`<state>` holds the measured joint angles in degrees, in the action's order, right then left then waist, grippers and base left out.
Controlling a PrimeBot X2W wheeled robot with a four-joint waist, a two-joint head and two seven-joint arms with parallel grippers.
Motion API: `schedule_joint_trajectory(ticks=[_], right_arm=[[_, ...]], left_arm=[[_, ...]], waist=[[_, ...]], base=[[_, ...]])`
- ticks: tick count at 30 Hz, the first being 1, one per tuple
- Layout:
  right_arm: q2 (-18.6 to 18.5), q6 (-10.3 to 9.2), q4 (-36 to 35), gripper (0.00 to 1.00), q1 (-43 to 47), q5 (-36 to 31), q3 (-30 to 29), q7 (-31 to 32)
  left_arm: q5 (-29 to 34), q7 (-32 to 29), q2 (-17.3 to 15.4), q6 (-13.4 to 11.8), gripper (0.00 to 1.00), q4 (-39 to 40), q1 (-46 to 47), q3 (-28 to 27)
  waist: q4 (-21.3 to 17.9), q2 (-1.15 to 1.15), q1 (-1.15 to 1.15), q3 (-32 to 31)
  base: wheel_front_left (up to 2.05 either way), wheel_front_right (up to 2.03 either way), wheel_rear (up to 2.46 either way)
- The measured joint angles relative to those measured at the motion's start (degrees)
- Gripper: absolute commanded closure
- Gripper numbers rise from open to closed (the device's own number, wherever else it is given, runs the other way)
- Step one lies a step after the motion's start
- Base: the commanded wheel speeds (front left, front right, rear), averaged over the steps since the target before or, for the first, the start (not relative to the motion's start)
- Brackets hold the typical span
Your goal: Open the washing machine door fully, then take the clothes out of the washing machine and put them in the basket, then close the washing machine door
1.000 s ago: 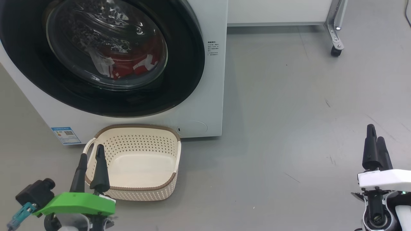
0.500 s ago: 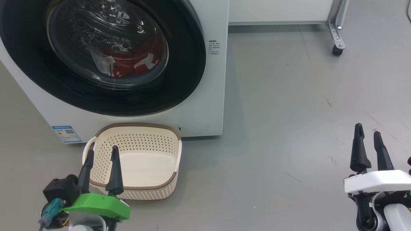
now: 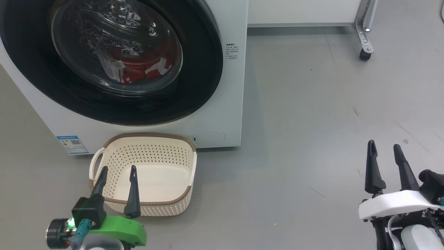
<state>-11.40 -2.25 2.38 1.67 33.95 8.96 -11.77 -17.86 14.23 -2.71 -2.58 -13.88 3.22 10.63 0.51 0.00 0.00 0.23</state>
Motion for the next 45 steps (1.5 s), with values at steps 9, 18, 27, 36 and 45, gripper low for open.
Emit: schedule_joint_trajectory(ticks=[9,18,27,36,45], right_arm=[[-0.9,-0.97,1.8,0.00,0.0,-3.4,1.6,0.5],[-0.9,-1.43,3.1,0.00,0.0,-3.5,2.2,1.4],[-0.8,-1.96,4.9,0.00,0.0,-4.1,2.6,2.6],[-0.7,-2.01,5.1,0.00,0.0,-4.4,2.7,2.6],[-0.4,-2.05,5.3,0.00,0.0,-4.4,2.6,2.6]], left_arm=[[1.4,0.0,0.1,-0.8,0.00,-2.5,0.0,0.4],[1.2,0.0,0.1,-1.7,0.00,-5.1,0.0,0.4],[-0.4,0.0,0.2,-2.5,0.00,-7.3,0.0,0.7],[-1.3,0.0,0.2,-2.9,0.00,-7.7,0.1,1.1],[-1.7,0.0,0.2,-3.1,0.00,-7.9,0.8,1.4]], waist=[[0.0,0.00,0.00,0.0],[0.1,0.00,0.00,-0.2],[0.1,0.00,0.00,-0.5],[0.0,0.00,0.00,-0.5],[0.0,0.00,0.00,-0.3]], base=[[0.00,0.00,0.00],[0.00,0.00,0.00],[0.00,0.00,0.00],[0.00,0.00,0.00],[0.00,0.00,0.00]])
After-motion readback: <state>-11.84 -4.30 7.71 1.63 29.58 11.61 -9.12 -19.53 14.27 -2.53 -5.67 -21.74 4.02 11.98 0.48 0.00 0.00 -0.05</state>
